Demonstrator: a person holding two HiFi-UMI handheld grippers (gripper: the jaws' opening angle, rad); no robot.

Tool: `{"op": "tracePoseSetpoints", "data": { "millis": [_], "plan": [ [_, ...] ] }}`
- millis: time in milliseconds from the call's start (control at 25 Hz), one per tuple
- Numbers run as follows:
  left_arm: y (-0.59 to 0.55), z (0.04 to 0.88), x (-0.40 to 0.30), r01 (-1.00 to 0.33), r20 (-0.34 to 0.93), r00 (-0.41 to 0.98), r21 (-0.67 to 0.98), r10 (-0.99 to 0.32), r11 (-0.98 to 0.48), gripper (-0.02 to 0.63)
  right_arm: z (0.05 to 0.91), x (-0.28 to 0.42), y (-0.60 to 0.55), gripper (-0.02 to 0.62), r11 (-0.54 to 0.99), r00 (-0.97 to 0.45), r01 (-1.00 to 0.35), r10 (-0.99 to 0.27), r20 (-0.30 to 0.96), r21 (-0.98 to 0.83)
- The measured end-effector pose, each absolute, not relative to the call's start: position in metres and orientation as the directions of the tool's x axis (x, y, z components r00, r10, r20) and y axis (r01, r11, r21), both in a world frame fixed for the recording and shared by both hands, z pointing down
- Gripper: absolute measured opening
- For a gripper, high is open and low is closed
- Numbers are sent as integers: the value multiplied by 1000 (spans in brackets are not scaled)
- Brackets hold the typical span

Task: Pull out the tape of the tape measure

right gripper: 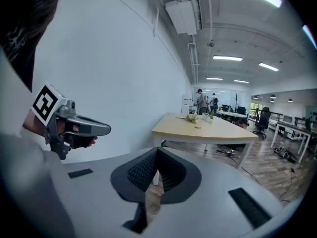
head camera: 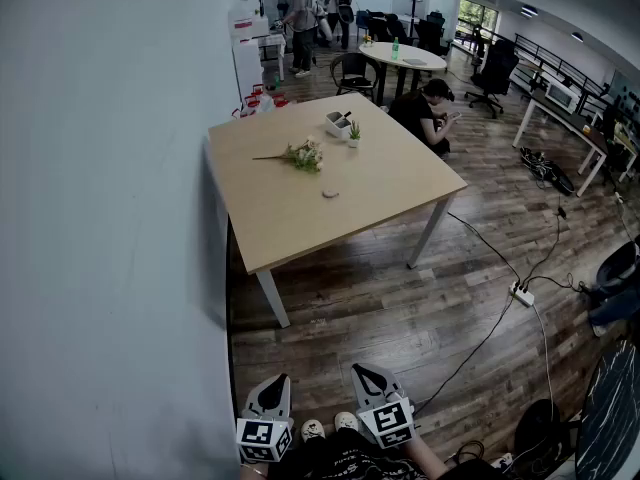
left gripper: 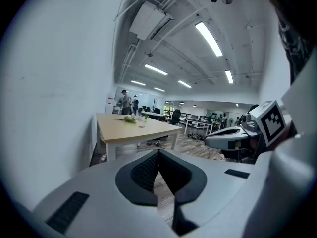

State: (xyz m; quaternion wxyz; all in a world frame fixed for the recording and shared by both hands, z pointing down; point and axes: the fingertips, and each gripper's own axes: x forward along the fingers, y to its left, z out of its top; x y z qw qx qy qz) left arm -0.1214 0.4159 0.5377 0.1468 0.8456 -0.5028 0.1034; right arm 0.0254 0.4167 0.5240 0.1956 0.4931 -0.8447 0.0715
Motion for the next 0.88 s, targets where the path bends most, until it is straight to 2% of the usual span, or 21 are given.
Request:
{"op": "tracePoseSetpoints", "data": {
  "millis": [320,560,800,840,880],
  "plan": [
    [424,535,-137,-886,307,463,180,-832,-427,8,527,17,428,12,492,-429,-868,-809,402,63],
    [429,537,-128,-870,315,491,119,-812,-479,8,523,23,431,12,463,-423,-886,-827,372,21],
    [436,539,-122,-850,313,526,146,-791,-507,12,521,27,437,14,430,-400,-903,-842,361,4],
    [437,537,-122,-847,303,531,159,-791,-508,20,518,27,437,14,427,-399,-904,-845,357,0],
    [437,534,-123,-842,289,539,181,-791,-508,57,516,26,438,18,430,-405,-903,-842,355,-9]
  ]
}}
